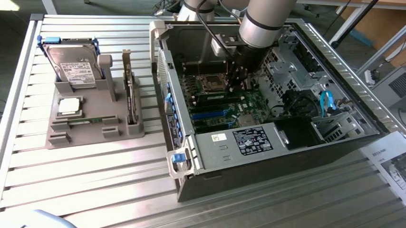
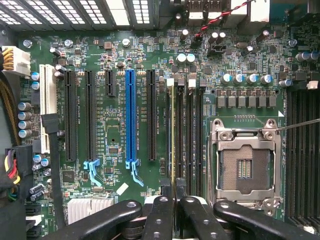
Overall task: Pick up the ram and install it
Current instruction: 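Insert the ram into the slot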
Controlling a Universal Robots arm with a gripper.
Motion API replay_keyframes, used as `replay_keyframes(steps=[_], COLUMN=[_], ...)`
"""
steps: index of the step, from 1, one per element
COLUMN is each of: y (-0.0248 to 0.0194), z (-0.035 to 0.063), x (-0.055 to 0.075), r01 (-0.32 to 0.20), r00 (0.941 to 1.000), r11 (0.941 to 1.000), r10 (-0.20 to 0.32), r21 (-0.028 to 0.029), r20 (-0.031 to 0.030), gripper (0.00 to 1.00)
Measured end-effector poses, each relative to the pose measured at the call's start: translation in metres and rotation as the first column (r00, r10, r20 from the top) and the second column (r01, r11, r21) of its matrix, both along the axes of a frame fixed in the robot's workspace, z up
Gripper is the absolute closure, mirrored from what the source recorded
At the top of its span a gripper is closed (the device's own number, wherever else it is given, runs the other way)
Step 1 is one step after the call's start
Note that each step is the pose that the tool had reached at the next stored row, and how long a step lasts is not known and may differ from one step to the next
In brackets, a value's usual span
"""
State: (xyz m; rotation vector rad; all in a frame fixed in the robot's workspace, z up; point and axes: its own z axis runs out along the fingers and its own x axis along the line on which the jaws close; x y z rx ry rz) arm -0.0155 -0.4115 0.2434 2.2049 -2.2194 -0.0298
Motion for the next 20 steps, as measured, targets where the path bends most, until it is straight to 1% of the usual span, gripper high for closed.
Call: replay_keyframes(steps=[20], y=[0.0], z=[-0.0032], x=[0.0001], r01=[0.0], r00=[1.0], r11=[1.0], r10=[0.0], r21=[0.0003], r20=[0.0001], gripper=[0.88])
